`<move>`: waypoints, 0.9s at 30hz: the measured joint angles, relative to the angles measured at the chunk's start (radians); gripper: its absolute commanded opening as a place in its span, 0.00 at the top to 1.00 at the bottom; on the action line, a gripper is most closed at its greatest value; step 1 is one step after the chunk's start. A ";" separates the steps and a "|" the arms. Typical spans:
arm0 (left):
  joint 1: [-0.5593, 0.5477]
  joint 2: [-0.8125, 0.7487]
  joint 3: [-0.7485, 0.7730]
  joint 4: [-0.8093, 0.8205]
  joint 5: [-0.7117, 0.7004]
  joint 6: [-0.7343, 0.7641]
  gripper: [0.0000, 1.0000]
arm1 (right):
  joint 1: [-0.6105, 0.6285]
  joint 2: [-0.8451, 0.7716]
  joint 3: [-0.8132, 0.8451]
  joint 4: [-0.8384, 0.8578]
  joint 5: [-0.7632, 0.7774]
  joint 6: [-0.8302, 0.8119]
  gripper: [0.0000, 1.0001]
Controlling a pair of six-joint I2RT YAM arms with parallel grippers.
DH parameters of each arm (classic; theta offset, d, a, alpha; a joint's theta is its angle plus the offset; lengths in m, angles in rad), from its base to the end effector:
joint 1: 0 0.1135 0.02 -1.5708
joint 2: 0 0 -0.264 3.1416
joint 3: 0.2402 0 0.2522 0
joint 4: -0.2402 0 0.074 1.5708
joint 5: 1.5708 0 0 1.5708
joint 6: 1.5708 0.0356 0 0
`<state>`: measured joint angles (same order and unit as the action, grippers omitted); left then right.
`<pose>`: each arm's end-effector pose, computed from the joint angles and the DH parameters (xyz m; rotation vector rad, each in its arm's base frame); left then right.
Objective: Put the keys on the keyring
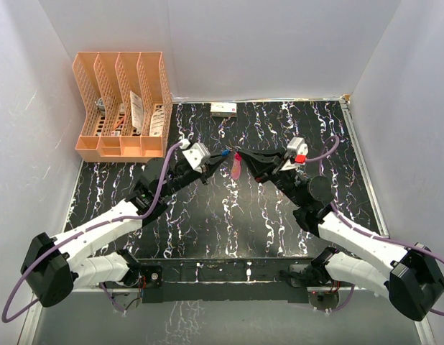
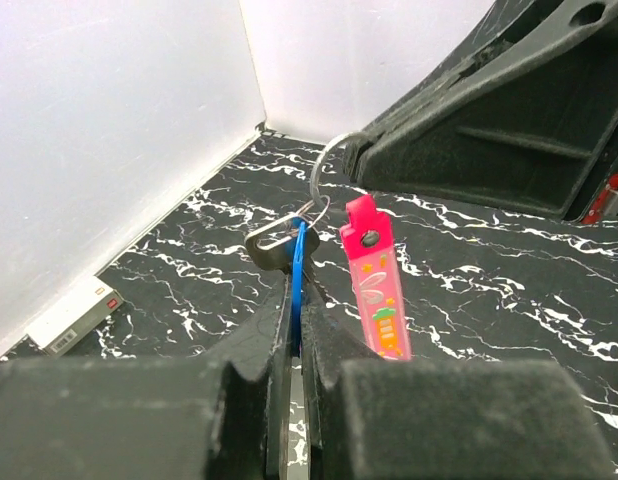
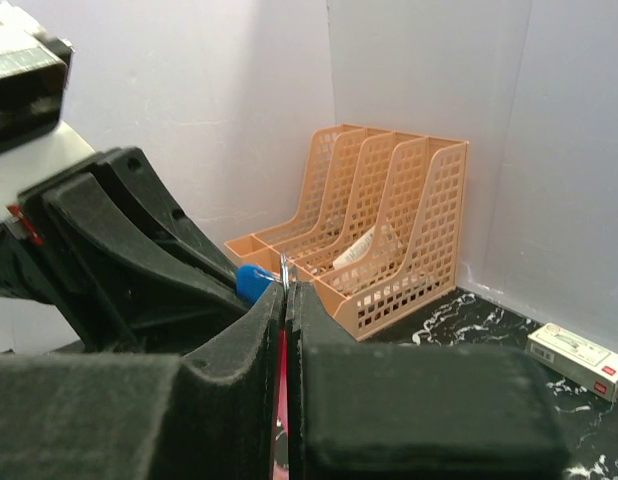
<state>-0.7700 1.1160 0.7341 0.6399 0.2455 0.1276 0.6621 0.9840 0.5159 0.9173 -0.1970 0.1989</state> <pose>0.1797 -0.1863 0.3427 0.7734 1.1121 -0.7047 0.1673 0.1393 0.3237 -0.4436 1.0865 0.8744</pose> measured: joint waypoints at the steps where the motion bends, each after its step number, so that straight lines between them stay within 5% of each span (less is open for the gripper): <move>1: 0.000 -0.006 0.002 -0.011 -0.004 0.007 1.00 | 0.000 -0.003 0.000 -0.014 -0.001 -0.005 1.00; 27: 0.000 0.009 0.042 -0.106 0.066 0.074 1.00 | 0.000 0.024 0.038 -0.110 -0.053 -0.037 1.00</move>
<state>-0.7696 1.1248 0.7765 0.5335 0.3115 0.2016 0.6617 1.0077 0.5541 0.8070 -0.2501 0.1623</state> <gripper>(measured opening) 0.018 0.012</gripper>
